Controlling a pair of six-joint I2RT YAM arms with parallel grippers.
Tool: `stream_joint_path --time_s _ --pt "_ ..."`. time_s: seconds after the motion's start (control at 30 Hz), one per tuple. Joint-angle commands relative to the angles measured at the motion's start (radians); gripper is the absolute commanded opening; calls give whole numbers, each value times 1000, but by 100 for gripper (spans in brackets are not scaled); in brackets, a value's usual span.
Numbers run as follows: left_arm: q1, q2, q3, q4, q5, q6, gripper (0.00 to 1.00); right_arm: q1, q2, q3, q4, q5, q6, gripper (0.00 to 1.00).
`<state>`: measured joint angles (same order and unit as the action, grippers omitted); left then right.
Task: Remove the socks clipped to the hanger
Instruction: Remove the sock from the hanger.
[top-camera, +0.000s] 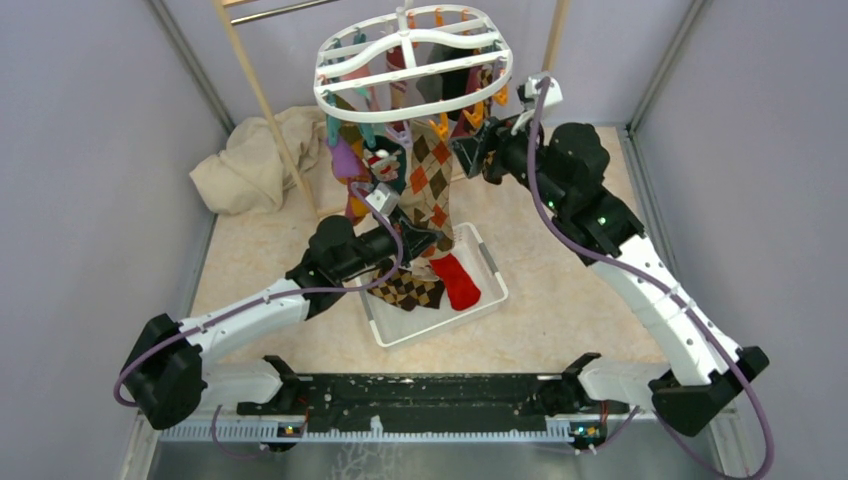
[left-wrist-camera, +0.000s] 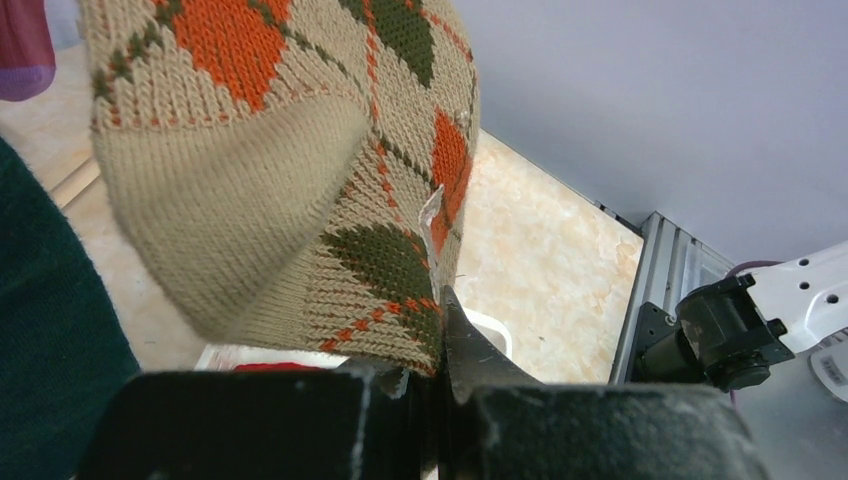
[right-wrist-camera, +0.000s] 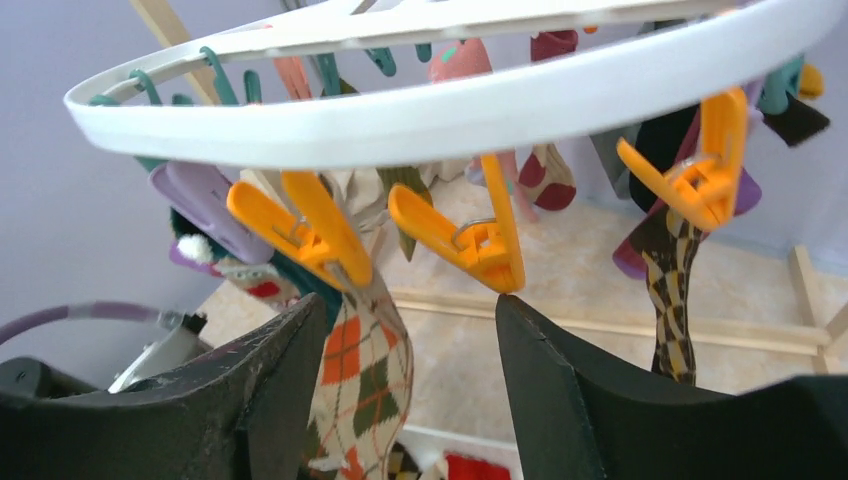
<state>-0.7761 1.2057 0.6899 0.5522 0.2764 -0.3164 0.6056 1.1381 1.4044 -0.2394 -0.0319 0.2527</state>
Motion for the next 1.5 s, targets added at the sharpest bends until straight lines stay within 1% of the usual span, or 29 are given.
stream_joint_path --time_s 0.0,0.27,0.47,0.77,0.97,1.23,1.47 --pt "3 -24 -9 6 -5 13 2 0 59 96 107 -19 -48 65" --pt "3 -17 5 -1 0 11 2 71 127 163 112 40 -128 70" --pt "3 -13 10 -3 5 11 2 124 136 184 104 99 -164 70" --pt "3 -15 10 -5 11 4 2 131 195 248 90 169 -179 70" --pt "3 -18 4 -1 11 4 2 132 229 272 98 177 -182 69" --pt "4 -19 -16 10 7 3 1 139 228 272 121 195 -188 65" --pt "3 -14 -22 18 7 -1 1 159 210 271 122 235 -222 68"
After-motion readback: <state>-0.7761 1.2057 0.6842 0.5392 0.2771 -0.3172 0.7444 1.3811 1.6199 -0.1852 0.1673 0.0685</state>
